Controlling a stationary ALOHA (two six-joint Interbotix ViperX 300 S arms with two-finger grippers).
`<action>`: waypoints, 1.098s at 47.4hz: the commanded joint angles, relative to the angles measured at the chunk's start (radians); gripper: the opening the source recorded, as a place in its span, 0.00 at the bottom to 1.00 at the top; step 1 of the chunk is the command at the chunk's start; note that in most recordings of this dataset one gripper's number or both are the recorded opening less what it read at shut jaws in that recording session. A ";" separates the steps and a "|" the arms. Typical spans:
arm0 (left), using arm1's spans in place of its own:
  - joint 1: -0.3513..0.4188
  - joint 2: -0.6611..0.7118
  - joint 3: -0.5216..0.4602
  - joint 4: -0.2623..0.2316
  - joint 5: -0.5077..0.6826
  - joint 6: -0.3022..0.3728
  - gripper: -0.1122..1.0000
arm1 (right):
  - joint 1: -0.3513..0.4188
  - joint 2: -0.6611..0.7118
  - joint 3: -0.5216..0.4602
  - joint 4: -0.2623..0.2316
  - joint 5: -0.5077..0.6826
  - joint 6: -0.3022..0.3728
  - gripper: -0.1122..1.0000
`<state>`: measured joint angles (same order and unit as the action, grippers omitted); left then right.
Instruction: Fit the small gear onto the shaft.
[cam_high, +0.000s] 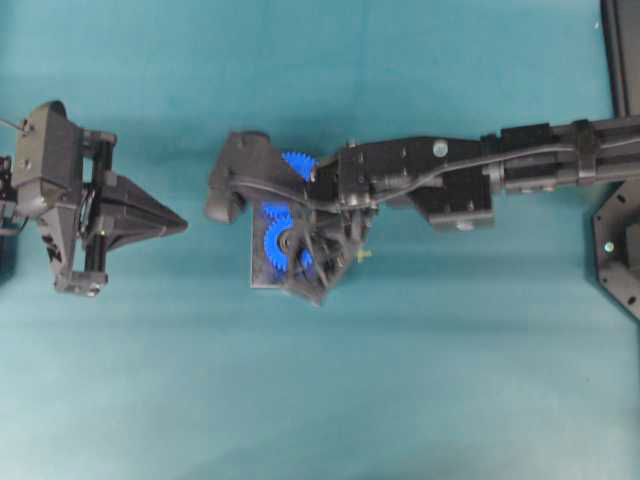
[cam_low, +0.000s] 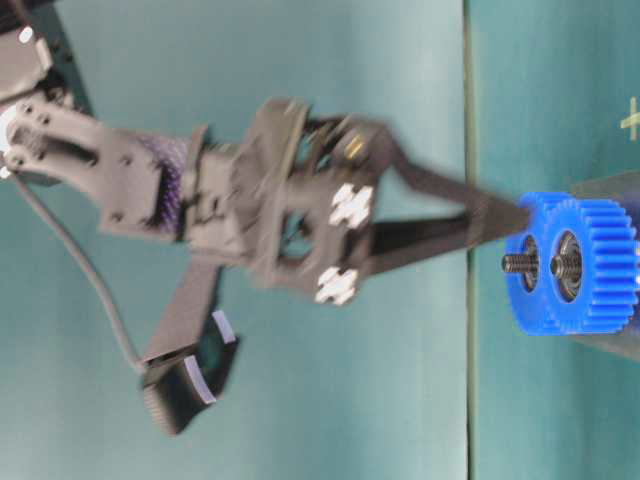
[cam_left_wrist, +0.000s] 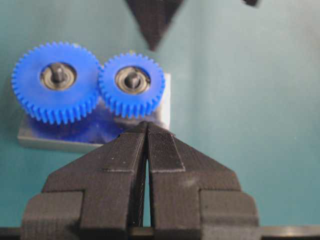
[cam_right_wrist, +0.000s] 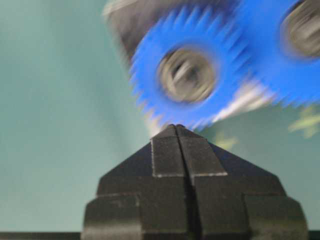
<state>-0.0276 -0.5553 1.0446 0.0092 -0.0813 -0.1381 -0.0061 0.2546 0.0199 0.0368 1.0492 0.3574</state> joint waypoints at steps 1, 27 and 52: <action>0.000 -0.003 -0.011 0.003 -0.009 -0.002 0.10 | -0.020 -0.006 -0.041 -0.011 -0.011 -0.002 0.08; -0.002 -0.005 -0.009 0.002 -0.014 -0.005 0.10 | -0.061 0.075 -0.026 0.005 -0.035 -0.040 0.08; -0.002 -0.005 -0.006 0.002 -0.014 -0.005 0.10 | 0.037 -0.081 0.107 0.041 -0.077 0.063 0.08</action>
<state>-0.0276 -0.5553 1.0492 0.0092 -0.0859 -0.1411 0.0476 0.2194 0.1473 0.0936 0.9956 0.4050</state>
